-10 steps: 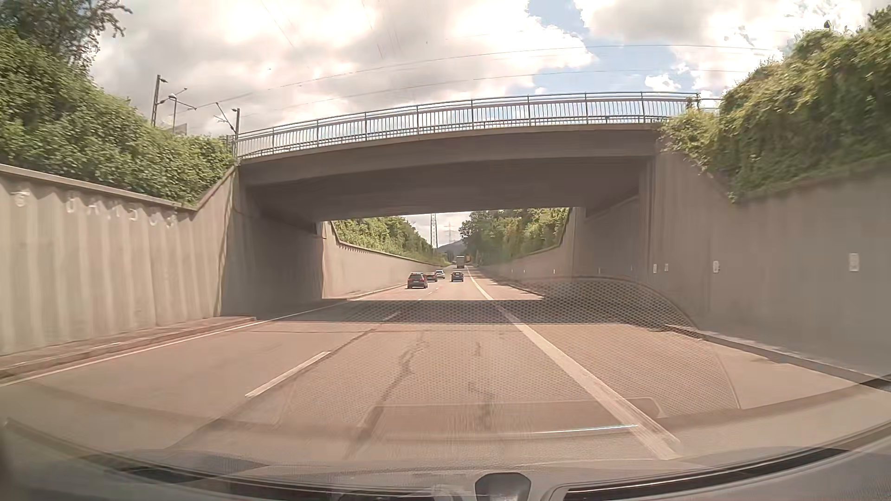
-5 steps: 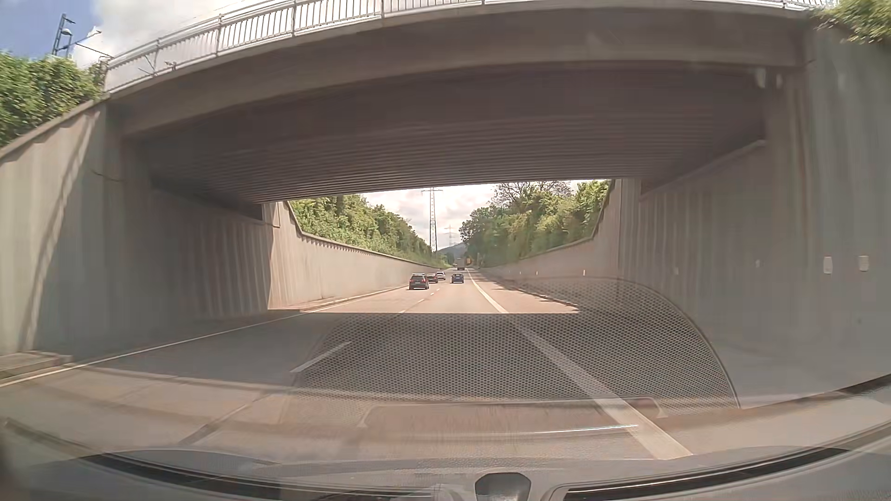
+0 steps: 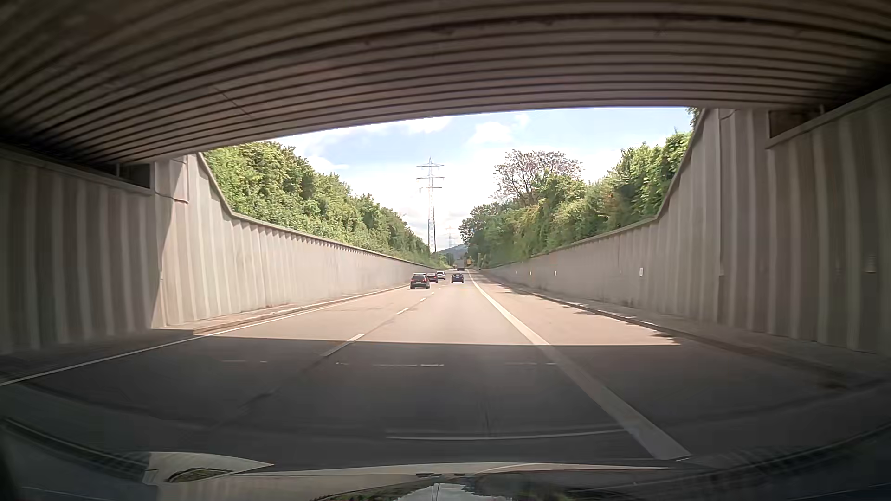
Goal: Follow the waypoints while adhering to traffic rules and regulations
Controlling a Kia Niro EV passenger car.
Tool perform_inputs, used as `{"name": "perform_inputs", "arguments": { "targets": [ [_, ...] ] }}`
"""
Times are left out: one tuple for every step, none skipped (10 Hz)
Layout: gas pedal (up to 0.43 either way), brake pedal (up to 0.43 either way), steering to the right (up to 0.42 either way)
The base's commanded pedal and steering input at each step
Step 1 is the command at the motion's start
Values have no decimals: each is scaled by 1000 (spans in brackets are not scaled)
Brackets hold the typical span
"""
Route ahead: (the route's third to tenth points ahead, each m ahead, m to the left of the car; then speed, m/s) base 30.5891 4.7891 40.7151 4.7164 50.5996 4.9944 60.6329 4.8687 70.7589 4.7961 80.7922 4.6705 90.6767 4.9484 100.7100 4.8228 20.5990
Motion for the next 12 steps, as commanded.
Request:
{"name": "perform_inputs", "arguments": {
  "targets": [
    [130,0,0],
    [130,0,0],
    [130,0,0],
    [130,0,0],
    [130,0,0],
    [130,0,0],
    [130,0,0],
    [130,0,0],
    [130,0,0],
    [130,0,0],
    [130,0,0],
    [130,0,0]
  ]
}}
